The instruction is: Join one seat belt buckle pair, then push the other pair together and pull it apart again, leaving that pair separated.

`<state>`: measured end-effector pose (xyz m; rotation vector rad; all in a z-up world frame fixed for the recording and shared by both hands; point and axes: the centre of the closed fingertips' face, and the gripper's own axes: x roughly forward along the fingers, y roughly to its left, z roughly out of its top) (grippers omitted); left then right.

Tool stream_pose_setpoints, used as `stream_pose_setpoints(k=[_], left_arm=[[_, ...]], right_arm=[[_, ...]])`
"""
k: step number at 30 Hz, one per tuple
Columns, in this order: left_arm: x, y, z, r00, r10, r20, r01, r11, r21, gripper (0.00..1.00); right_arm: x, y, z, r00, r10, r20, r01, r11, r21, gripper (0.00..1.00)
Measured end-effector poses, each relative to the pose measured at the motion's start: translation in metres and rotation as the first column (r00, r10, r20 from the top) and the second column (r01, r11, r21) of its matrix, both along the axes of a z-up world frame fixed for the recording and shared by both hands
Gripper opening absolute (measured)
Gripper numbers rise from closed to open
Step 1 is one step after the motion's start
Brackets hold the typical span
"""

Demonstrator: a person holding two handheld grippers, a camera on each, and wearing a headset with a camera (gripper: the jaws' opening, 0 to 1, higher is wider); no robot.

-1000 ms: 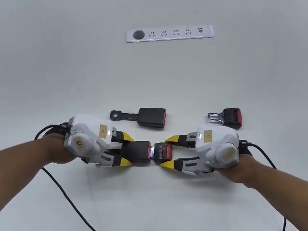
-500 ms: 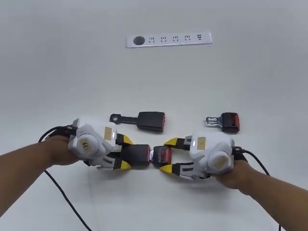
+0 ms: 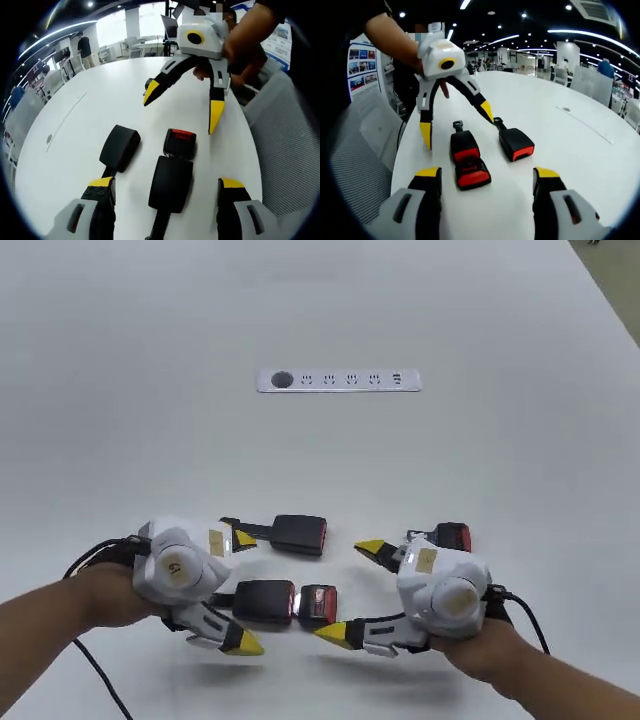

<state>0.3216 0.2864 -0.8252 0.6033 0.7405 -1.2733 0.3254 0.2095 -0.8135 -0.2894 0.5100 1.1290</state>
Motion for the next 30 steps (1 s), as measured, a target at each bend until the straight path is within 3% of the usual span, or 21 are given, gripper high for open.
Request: stream_pose_setpoints(k=[5,14,26,30], left_arm=[[0.006,-0.007,0.016,0.999,0.02,0.035,-0.019,1.0,-0.023,0.9],[0.021,-0.011,0.036,0.997,0.038,0.068,-0.035,0.998,-0.047,0.92],[0.053,-0.016,0.054,0.993,0.093,0.077,-0.084,0.99,-0.112,0.92],[0.061,-0.021,0.057,0.992,0.1,0.079,-0.09,0.988,-0.122,0.92]], right_arm=[[0.004,-0.015,0.011,1.0,-0.013,0.021,0.013,1.0,-0.012,0.77],[0.014,-0.051,0.025,0.999,-0.03,0.036,0.031,0.999,-0.038,0.82],[0.039,-0.104,0.032,0.993,-0.112,0.034,0.114,0.992,-0.045,0.84],[0.049,-0.121,0.027,0.991,-0.13,0.034,0.132,0.99,-0.054,0.84]])
